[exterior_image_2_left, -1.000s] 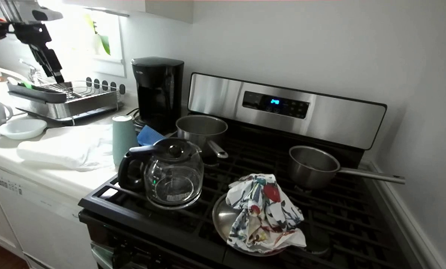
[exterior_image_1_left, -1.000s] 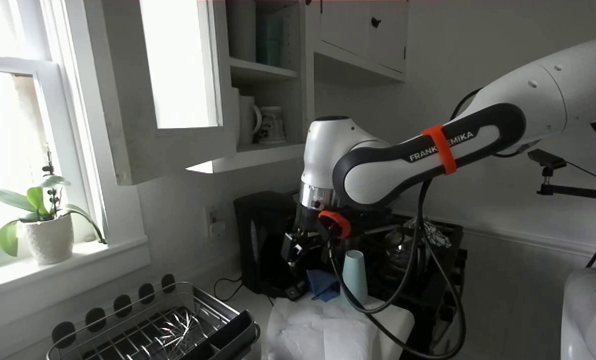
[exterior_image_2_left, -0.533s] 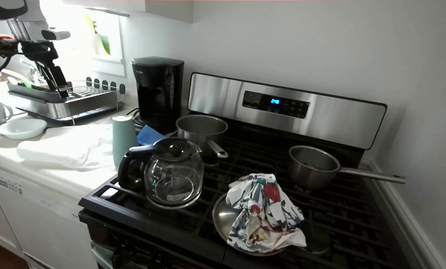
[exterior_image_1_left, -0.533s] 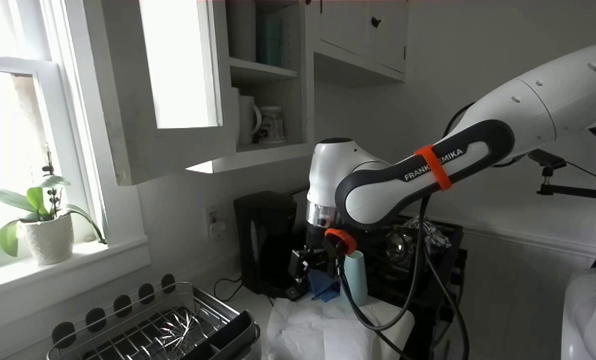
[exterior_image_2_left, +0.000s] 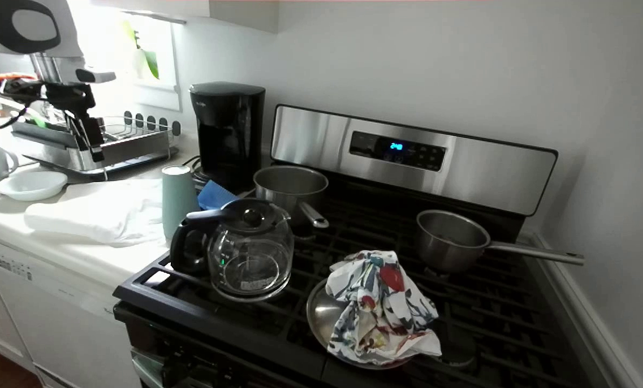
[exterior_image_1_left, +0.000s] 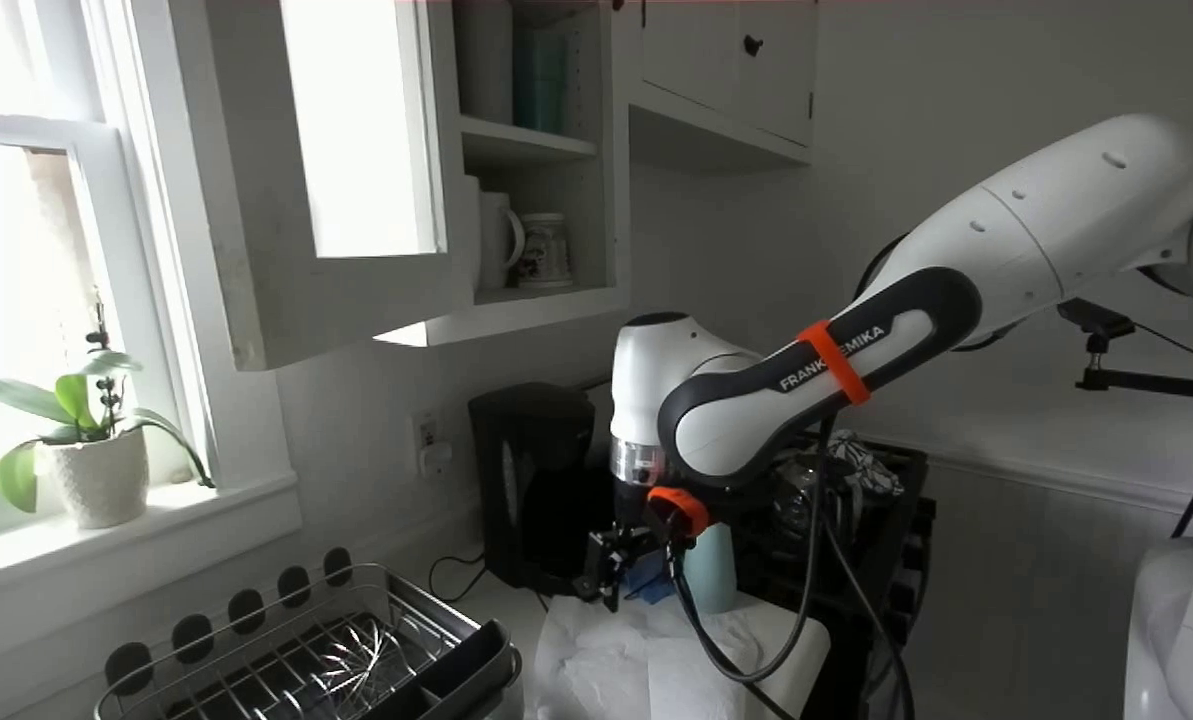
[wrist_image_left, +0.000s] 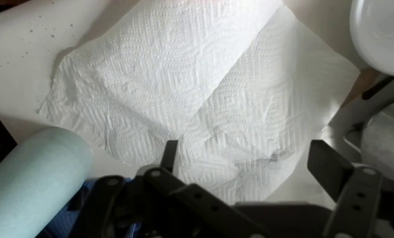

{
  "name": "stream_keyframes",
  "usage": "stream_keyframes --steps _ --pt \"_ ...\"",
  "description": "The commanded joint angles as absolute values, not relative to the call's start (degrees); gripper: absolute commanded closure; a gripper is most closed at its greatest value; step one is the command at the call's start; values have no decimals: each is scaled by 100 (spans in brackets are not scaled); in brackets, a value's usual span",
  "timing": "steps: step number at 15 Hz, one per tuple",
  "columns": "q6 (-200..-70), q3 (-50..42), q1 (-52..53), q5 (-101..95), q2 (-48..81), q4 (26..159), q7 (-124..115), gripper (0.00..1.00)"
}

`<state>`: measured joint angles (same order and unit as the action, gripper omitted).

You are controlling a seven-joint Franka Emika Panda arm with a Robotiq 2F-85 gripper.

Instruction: Use the paper towel to wipe the counter

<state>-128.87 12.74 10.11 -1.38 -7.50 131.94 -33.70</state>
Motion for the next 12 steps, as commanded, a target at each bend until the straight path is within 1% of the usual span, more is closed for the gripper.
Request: stream_keyframes --steps 1,6,12 --pt "-13310 1247 934 -198 -99 13212 -3375 0" --pt "-14260 1044 987 52 696 13218 -3156 0" --pt "-14093 821 1042 48 1319 13006 -3237 0"
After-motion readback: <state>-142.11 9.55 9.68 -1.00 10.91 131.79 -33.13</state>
